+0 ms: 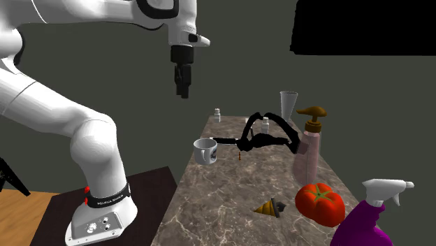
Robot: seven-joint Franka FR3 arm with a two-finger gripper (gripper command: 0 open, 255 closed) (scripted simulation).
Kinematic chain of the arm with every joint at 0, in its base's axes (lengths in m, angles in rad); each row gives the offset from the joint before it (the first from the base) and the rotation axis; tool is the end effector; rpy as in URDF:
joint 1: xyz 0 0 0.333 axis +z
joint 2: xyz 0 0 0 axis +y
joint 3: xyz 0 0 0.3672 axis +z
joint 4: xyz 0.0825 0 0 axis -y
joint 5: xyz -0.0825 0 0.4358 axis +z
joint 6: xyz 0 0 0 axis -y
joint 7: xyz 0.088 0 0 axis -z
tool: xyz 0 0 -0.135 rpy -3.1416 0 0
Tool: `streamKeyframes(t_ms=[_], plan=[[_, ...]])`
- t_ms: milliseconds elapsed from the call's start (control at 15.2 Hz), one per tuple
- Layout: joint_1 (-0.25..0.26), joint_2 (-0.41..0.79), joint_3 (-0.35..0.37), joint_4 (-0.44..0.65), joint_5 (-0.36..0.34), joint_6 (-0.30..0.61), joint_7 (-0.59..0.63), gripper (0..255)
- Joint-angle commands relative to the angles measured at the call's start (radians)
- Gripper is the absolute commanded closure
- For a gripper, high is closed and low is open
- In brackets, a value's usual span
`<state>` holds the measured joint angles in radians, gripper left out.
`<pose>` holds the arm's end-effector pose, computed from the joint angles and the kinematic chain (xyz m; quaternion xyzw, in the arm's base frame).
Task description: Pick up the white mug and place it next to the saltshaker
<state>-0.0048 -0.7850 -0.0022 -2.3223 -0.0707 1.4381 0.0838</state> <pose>0.3057 -0.0126 0.6054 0.9970 -0.0479 -0.0482 0.0363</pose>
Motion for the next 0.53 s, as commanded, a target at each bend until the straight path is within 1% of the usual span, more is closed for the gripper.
streamKeyframes(t_ms=[0, 462], plan=[[0.0, 0.0, 0.0, 0.0, 0.0, 0.0, 0.0, 0], [0.026, 0.11, 0.052, -0.126, 0.041, 0.219, 0.064, 0]])
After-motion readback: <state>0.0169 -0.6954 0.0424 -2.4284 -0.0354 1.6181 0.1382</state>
